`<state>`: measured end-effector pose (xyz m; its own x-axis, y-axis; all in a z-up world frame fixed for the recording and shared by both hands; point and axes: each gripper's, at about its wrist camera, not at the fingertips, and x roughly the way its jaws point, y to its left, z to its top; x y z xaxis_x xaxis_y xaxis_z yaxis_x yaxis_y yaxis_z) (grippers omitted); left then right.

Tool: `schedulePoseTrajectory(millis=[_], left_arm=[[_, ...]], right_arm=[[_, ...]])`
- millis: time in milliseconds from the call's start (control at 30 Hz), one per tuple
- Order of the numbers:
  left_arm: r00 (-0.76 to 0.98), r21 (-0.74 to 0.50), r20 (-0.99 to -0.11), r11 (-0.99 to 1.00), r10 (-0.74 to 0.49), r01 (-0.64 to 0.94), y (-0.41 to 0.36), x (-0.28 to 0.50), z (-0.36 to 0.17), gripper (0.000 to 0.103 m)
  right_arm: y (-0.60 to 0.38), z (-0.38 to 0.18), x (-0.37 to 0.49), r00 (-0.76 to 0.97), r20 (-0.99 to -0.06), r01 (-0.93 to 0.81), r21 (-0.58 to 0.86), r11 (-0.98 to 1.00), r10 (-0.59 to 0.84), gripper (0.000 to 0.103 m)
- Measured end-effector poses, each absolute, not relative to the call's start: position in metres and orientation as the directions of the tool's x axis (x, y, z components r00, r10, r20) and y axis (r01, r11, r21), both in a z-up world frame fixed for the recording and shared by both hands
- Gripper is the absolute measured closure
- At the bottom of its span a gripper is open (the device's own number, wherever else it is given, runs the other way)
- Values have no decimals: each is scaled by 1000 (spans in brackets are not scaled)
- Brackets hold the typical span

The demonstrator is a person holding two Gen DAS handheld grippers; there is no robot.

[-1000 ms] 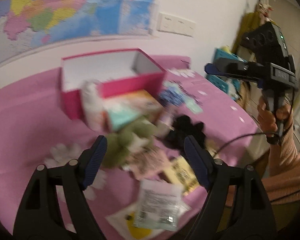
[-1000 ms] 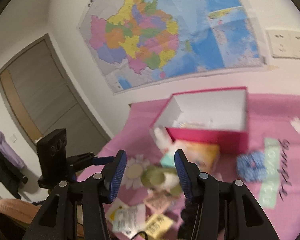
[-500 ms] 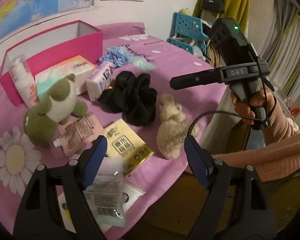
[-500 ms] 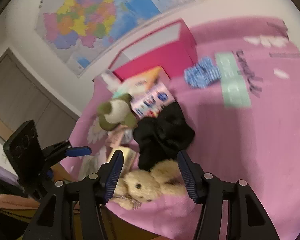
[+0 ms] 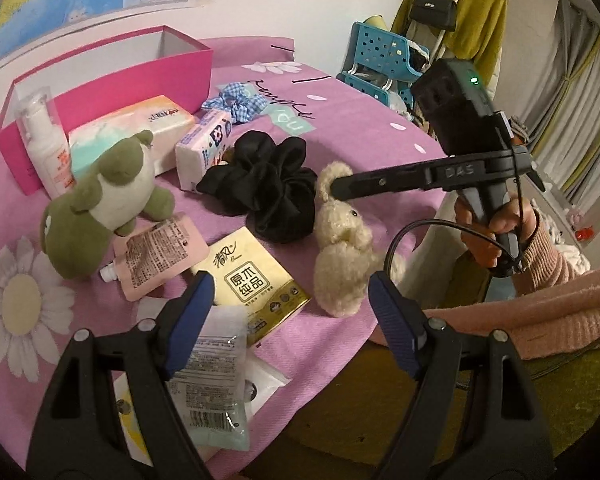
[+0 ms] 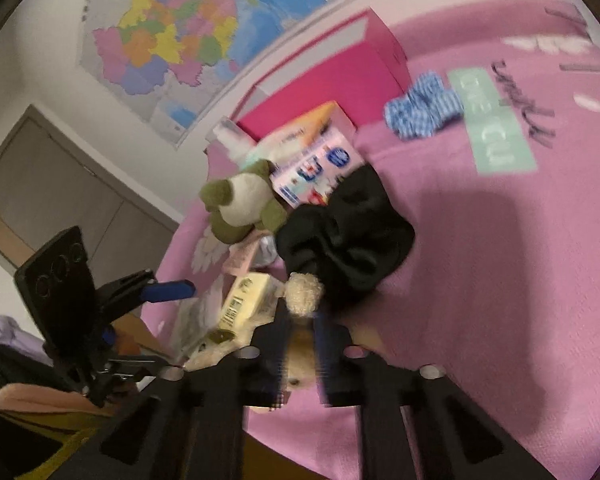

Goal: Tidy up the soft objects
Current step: 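Move the left gripper to the beige plush bunny and close on it, then lift the beige bunny with the left gripper over the pink box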

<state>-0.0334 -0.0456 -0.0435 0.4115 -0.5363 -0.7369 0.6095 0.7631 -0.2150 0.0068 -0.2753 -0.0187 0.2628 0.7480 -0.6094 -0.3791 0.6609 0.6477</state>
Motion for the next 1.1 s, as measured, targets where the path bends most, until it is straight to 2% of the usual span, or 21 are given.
schedulePoseTrajectory(millis=[400,633,700,767,800,933,1100], left_arm=[[444,-238,-700,769,-559,594,-29,-27,-35,23],[471,-233,-709,805,-525,546,-30,-7,-40,24],[478,-222,-724,824,-497,522,-31,2,-45,40],[456,-237,-743,830,-489,505,-34,13,-53,65],[445,-246,-748,828,-493,504,-35,16,-56,68],[443,-258,-749,833,-492,490,-35,23,-60,69],[468,-277,-720,831,-512,482,-30,26,-45,73]], right_arm=[[-248,26,40,350,-485,-452,662,597,802,94],[-229,22,57,331,-509,-443,659,607,794,94],[-227,19,61,329,-516,-437,659,612,791,94],[-225,17,64,331,-525,-431,655,620,784,94],[-226,16,65,331,-530,-430,652,625,781,94],[-226,12,68,325,-530,-426,658,621,783,94],[-227,30,69,334,-487,-458,664,591,807,94]])
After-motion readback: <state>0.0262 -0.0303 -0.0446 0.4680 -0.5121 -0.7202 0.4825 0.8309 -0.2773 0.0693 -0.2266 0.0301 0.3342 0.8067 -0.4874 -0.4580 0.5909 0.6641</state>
